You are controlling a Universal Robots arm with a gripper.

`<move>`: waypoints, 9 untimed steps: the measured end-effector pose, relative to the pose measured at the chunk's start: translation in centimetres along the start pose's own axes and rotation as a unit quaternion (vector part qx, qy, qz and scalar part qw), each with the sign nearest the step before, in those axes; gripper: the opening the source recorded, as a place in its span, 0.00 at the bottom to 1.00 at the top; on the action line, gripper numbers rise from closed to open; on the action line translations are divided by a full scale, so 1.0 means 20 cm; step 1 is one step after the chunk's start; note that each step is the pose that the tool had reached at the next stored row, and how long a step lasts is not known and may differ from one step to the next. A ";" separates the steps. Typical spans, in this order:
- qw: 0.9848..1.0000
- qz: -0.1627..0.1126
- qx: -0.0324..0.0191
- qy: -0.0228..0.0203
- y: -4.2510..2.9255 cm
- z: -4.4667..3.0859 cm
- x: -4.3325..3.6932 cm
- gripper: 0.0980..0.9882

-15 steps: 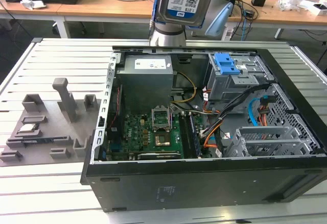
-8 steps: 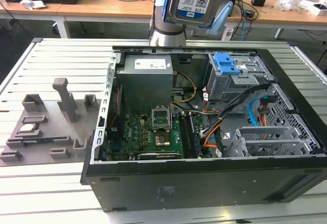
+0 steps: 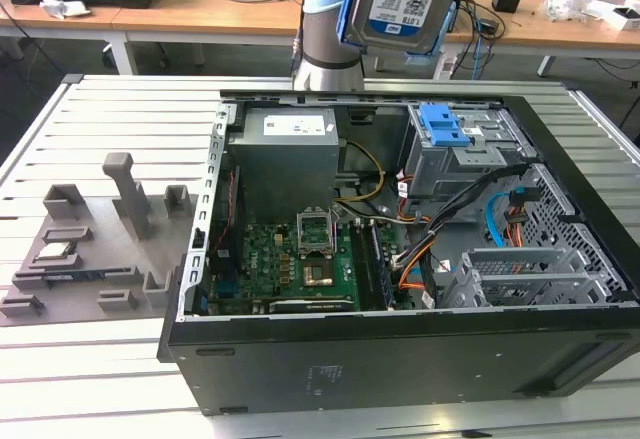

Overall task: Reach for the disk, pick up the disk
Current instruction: 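Pick up the disk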

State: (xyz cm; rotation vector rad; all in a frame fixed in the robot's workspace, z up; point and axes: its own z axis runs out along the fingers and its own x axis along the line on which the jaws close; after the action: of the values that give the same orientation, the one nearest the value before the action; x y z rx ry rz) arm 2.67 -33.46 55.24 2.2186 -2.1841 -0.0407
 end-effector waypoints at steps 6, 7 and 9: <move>1.000 0.000 0.000 0.000 -0.086 -0.003 0.001 0.30; 1.000 0.000 0.000 0.000 -0.106 -0.004 0.002 0.30; 1.000 0.000 0.000 0.000 -0.153 -0.006 0.002 0.30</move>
State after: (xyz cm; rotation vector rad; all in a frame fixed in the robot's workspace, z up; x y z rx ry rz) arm 5.74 -33.46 55.24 2.2186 -2.1840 -0.0407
